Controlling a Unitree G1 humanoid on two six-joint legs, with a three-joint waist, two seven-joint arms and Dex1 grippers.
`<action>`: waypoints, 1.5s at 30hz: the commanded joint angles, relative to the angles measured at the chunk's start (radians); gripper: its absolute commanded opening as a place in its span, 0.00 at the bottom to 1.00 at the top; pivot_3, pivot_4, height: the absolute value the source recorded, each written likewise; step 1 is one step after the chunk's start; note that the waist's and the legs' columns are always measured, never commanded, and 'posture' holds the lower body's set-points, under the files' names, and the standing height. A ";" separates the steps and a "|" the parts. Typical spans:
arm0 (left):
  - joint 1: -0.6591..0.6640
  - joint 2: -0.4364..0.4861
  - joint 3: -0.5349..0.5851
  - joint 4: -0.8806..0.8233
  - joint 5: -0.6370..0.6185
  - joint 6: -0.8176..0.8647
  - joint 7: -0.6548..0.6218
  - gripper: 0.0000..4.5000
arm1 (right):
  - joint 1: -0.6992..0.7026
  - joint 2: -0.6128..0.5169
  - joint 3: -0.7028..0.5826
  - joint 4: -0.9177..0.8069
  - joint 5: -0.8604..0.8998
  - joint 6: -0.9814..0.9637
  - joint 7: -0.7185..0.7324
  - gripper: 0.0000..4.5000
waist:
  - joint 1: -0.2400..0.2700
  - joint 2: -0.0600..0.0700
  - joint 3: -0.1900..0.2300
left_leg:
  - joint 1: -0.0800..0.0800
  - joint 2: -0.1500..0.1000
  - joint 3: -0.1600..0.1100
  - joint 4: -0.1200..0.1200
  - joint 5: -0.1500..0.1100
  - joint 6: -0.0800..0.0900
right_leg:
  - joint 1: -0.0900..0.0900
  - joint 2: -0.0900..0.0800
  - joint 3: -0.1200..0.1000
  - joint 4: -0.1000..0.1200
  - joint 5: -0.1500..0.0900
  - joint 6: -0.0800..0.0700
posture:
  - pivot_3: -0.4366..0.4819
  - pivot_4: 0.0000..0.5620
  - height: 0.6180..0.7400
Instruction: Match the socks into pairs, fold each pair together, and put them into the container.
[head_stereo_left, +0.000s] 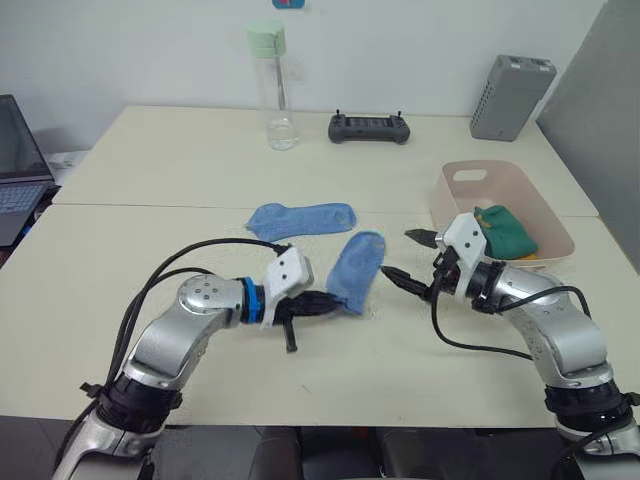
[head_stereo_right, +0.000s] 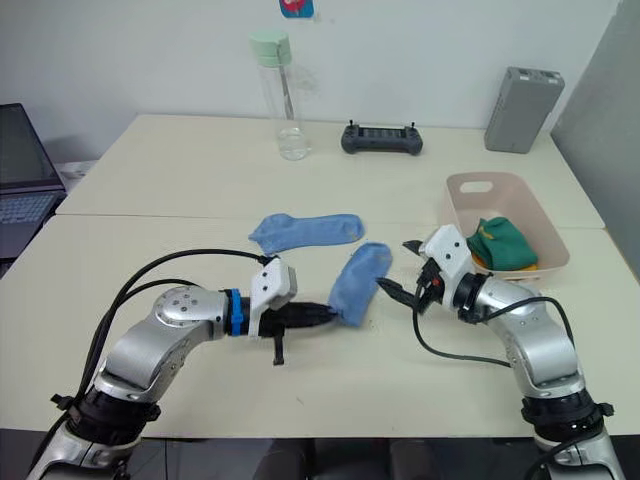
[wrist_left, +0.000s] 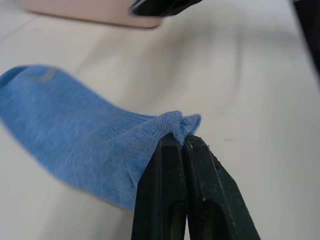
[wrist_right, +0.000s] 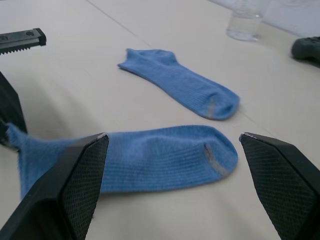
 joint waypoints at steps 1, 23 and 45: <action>0.015 0.029 0.004 -0.089 -0.097 0.089 -0.029 0.10 | 0.006 -0.034 -0.027 -0.032 0.029 0.002 0.025 1.00 | -0.002 0.000 0.000 | 0.000 0.000 0.000 0.000 0.000 0.000 | 0.000 0.000 0.000 0.000 0.000 0.000 | 0.48 0.27 1.00; -0.378 -0.213 -0.030 0.766 0.244 -0.441 0.133 0.60 | 0.099 -0.277 0.293 0.001 -0.179 -0.342 0.360 1.00 | 0.021 -0.001 0.000 | 0.000 0.000 0.001 0.001 0.000 0.000 | -0.001 0.000 0.000 -0.001 0.000 0.001 | 0.48 0.27 1.00; -0.505 -0.359 -0.022 1.138 0.396 -0.562 0.098 0.00 | 0.043 -0.233 0.322 0.194 -0.290 -0.564 0.379 0.01 | 0.000 -0.001 0.000 | 0.001 -0.001 0.000 0.002 0.003 0.000 | 0.002 0.001 0.002 0.000 0.004 0.006 | 0.48 0.27 1.00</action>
